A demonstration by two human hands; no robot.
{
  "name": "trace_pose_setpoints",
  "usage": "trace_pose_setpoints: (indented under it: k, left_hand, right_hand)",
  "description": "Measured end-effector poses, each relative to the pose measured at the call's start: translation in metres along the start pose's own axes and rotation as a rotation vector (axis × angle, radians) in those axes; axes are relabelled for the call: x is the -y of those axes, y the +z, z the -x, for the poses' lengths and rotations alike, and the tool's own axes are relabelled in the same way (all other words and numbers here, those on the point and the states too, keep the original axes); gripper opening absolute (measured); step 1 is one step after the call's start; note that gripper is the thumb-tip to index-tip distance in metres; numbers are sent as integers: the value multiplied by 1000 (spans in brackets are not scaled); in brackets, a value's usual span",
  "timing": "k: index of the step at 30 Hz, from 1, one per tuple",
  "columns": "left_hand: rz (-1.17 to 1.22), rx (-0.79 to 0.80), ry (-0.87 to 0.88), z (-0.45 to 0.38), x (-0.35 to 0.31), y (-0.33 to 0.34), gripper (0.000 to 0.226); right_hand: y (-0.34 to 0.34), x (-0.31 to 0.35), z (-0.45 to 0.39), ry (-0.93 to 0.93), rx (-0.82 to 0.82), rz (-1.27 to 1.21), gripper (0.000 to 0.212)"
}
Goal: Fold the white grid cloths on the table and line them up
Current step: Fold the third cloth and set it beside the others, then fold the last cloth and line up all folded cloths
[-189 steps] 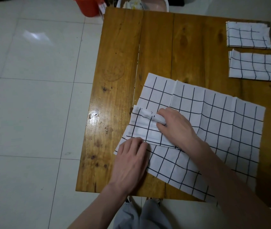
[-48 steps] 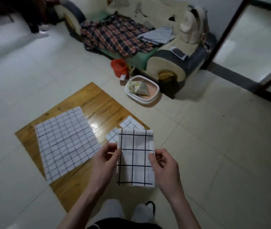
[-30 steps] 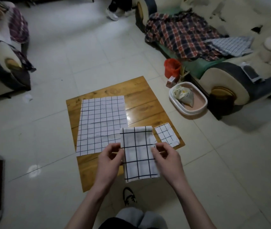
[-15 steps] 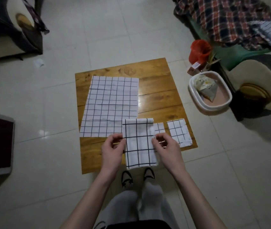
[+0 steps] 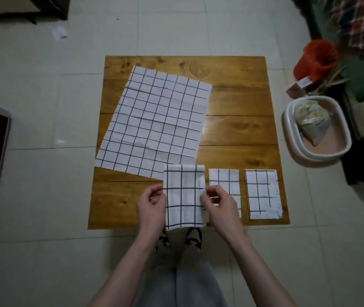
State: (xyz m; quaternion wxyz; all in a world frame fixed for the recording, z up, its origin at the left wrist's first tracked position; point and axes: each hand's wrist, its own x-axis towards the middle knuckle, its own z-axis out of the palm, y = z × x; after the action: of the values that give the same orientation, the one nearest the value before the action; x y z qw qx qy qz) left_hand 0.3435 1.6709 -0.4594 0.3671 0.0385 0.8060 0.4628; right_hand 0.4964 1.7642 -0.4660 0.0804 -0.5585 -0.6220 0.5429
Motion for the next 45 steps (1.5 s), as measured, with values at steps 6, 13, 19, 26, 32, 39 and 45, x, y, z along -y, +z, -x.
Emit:
trace_pose_setpoints:
  k: [6,13,19,26,32,39,45]
  left_hand:
    - [-5,-22,-107,-33,36,19,25]
    - [-23,-33,-168,-62,64,42,25]
    - [-86,-12,-187,-83,78,54,28]
    - [-251,57,-159,-91,92,53,32]
    - [-388,151,-87,-88,81,38,36]
    - [-349,148,52,-41,22,-12,35]
    - [-255,58,287,31,-44,-62,27]
  right_hand:
    - [21,-26,-23,79,27,39,8]
    - [36,-53,-47,184,-4,27,21]
    - [53,-70,-64,243,5,95,31]
    - [64,-69,-65,262,-79,161,37]
    - [65,-57,-54,271,-107,191,44]
    - [36,-2,-2,98,-92,279,47]
    - [1,79,59,-224,-74,351,47]
